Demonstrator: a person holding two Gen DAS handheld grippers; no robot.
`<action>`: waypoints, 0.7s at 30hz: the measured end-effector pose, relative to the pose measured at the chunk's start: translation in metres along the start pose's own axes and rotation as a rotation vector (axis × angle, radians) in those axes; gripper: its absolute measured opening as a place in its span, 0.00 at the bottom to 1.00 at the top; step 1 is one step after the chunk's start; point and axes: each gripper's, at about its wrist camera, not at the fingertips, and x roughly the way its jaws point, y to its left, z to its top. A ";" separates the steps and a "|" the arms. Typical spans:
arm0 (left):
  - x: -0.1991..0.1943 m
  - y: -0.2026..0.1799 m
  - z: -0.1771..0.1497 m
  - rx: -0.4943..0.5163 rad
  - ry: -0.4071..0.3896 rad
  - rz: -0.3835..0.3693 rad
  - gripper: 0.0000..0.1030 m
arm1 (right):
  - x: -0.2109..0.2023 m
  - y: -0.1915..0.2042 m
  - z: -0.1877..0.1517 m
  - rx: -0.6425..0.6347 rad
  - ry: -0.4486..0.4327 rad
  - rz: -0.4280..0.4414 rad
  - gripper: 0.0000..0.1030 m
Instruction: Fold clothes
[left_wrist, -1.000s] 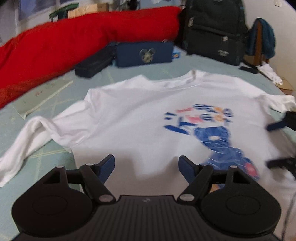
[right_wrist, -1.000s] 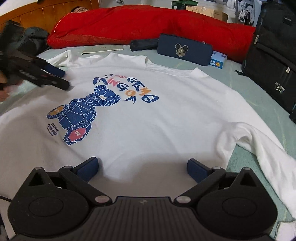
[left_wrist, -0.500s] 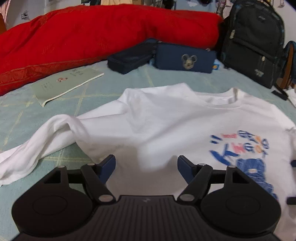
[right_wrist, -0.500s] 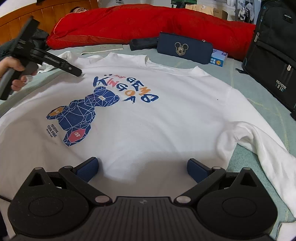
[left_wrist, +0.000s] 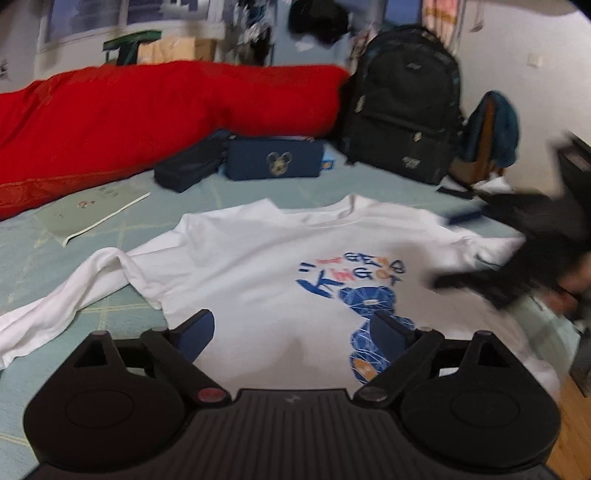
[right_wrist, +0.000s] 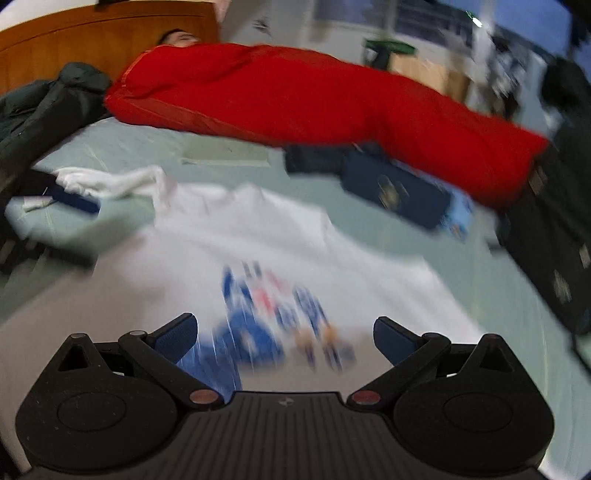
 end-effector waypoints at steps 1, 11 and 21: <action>-0.001 0.001 -0.002 0.003 -0.007 -0.001 0.91 | 0.014 0.005 0.015 -0.011 0.003 0.010 1.00; 0.006 0.018 -0.027 0.044 -0.007 0.074 0.92 | 0.168 0.042 0.082 -0.074 0.173 -0.063 0.98; -0.001 0.019 -0.029 0.043 -0.037 0.057 0.92 | 0.266 0.035 0.124 0.112 0.135 -0.029 1.00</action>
